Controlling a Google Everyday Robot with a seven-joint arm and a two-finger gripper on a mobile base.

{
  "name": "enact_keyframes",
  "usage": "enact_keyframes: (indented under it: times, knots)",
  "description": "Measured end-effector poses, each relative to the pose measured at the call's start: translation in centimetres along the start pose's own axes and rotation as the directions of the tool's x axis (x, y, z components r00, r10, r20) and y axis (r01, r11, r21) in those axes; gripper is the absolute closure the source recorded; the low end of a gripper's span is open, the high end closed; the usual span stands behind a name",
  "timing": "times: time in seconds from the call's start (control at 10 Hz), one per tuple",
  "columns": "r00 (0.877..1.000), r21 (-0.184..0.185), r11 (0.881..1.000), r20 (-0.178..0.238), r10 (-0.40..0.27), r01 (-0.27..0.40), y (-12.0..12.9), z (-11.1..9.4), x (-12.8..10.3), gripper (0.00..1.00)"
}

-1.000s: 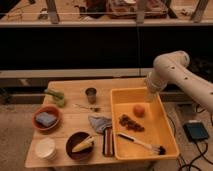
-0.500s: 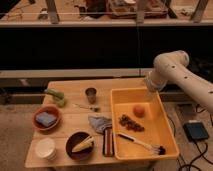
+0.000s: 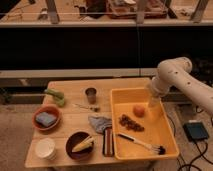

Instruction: Place apple in purple bowl

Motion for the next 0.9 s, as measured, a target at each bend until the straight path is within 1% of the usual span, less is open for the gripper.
enact_keyframes:
  times: [0.2,0.3,0.4,0.5,0.7,0.9]
  knots:
    - [1.0,-0.018,1.0,0.02,-0.01,0.011,0.8,1.9,-0.4,0.35]
    - [0.999,-0.027,0.999,0.034,-0.024,0.025,1.2,3.4,-1.4,0.35]
    - [0.999,-0.033,0.999,0.043,-0.033,0.034,1.2,4.3,-2.2,0.35]
    - [0.998,-0.033,0.999,0.045,-0.033,0.035,1.3,4.9,-2.3,0.35]
    - [0.999,-0.038,0.999,0.042,-0.024,0.026,1.6,6.5,-1.5,0.35]
    - [0.999,-0.044,0.999,0.038,-0.02,0.021,1.5,7.1,-1.1,0.35]
